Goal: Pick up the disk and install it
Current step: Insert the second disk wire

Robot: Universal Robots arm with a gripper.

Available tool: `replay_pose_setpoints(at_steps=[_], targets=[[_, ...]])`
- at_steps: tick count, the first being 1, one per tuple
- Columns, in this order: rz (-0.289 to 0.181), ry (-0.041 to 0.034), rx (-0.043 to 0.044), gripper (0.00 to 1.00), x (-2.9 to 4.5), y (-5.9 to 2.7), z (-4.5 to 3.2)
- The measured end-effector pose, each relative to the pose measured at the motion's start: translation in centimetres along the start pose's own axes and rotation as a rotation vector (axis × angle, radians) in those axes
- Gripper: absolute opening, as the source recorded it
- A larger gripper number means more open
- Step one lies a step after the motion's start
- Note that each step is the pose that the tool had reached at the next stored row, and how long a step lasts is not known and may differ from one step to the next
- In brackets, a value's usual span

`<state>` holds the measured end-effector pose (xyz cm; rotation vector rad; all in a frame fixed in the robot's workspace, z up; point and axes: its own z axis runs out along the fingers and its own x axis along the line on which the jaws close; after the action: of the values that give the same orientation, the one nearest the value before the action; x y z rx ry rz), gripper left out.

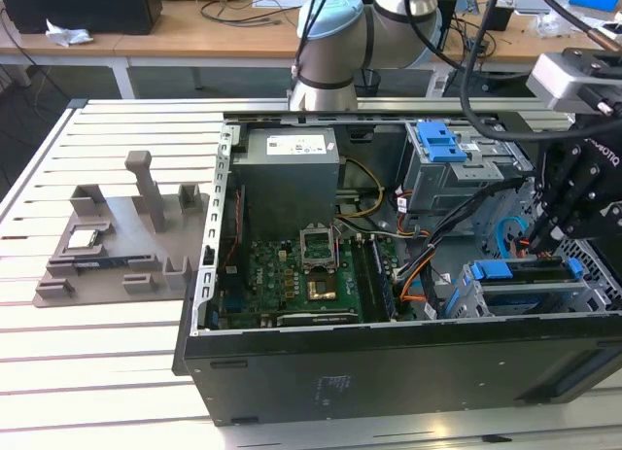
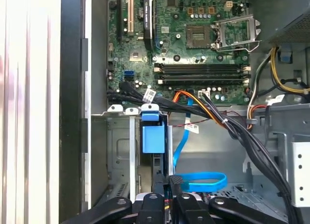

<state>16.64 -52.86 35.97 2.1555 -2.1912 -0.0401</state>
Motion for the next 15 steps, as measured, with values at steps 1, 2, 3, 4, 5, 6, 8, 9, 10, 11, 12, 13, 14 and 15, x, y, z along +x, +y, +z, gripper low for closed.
replay_pose_setpoints(at_steps=[1,2,3,4,5,6,8,9,10,11,12,13,14,15], targets=[[-0.002,0.0005,-0.0001,0.16,0.00,-0.01,0.19],[-0.004,0.0009,-0.0002,0.16,0.00,-0.02,0.35],[-0.007,0.0012,-0.0003,0.16,-0.01,-0.03,0.55],[-0.009,0.0017,-0.0004,0.16,-0.01,-0.04,0.66],[-0.011,0.0055,-0.0004,0.16,-0.01,-0.05,0.77],[-0.012,0.0073,-0.0004,0.16,0.03,-0.05,0.83],[-0.017,0.0120,-0.0002,0.16,0.14,-0.07,0.97],[-0.022,0.0129,-0.0001,0.16,0.14,-0.08,1.08],[-0.029,0.0134,0.0002,0.16,0.14,-0.08,1.13],[-0.034,0.0135,0.0004,0.16,0.14,-0.08,1.15],[-0.039,0.0136,0.0006,0.16,0.13,-0.09,1.19],[-0.043,0.0138,0.0007,0.16,0.13,-0.09,1.23],[-0.048,0.0142,0.0009,0.16,0.13,-0.10,1.26],[-0.051,0.0145,0.0010,0.16,0.14,-0.10,1.29]])
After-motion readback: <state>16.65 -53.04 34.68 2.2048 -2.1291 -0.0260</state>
